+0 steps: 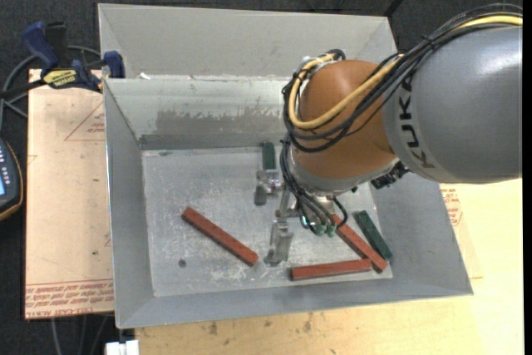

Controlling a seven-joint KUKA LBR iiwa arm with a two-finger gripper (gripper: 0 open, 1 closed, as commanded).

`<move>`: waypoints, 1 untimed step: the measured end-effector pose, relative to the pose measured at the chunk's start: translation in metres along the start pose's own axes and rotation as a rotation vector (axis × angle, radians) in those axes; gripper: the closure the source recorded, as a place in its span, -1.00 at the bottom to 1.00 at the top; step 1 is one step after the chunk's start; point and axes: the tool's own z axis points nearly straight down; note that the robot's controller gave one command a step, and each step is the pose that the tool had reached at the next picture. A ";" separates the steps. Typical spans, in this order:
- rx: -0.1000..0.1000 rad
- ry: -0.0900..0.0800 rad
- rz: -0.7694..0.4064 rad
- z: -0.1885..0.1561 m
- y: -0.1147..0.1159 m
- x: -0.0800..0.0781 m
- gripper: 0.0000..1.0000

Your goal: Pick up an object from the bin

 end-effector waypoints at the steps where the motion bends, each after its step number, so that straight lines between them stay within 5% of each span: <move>1: -0.001 -0.002 0.031 0.120 0.033 -0.036 -1.00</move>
Offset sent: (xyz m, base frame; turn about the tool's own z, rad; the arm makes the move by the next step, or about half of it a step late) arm 0.0364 0.0316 -0.1160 0.0347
